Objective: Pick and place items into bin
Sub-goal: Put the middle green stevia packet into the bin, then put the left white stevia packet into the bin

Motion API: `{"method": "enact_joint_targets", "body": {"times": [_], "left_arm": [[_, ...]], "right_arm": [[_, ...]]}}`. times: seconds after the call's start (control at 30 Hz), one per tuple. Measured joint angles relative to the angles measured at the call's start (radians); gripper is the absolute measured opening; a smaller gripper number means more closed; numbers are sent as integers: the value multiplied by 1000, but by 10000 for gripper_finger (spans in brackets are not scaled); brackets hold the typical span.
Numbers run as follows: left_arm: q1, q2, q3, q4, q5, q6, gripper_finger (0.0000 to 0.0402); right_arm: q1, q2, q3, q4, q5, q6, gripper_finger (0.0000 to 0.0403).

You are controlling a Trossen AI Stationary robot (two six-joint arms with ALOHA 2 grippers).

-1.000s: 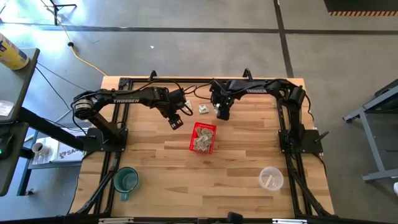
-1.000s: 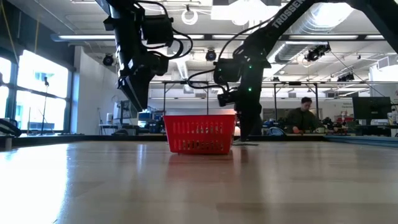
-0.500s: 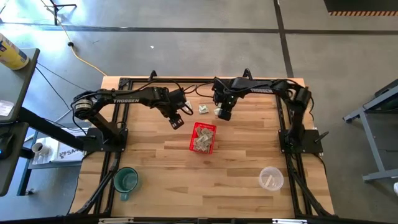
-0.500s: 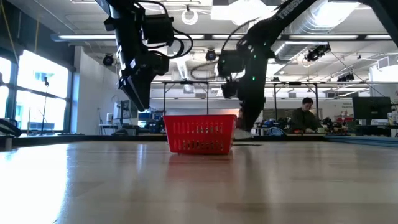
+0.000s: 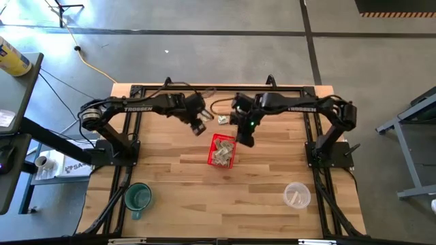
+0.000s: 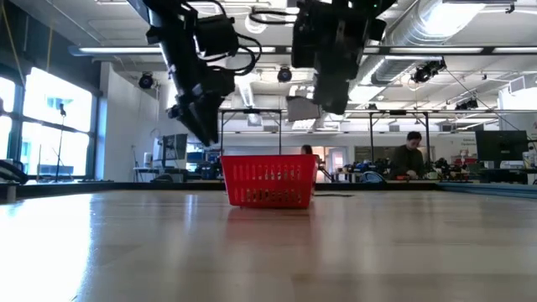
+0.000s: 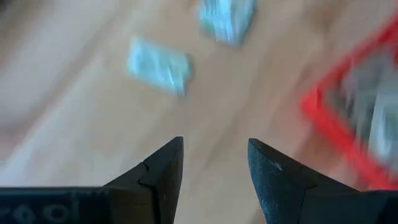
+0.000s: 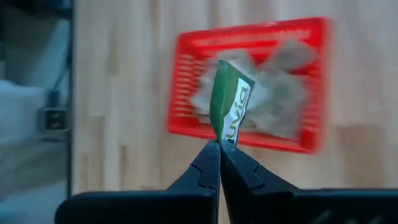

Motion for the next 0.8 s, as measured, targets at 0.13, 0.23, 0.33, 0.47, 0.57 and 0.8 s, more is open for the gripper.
{"method": "enact_joint_targets", "body": {"times": [0.13, 0.23, 0.33, 0.47, 0.57, 0.8], "left_arm": [[103, 25, 1, 176, 186, -20, 214], [171, 48, 2, 245, 302, -85, 214], [205, 62, 1, 234, 308, -107, 214], [206, 63, 1, 229, 309, -107, 214], [205, 63, 1, 228, 303, -119, 214], [206, 73, 1, 183, 272, -79, 214]], "right_arm": [[17, 42, 0, 7, -83, 0, 1], [18, 80, 0, 11, -79, 7, 9], [28, 100, -1, 48, -37, 16, 41], [42, 92, -1, 127, 44, 22, 112], [45, 71, -1, 136, 101, 23, 168], [42, -22, -1, 33, 368, -2, 238]]}}
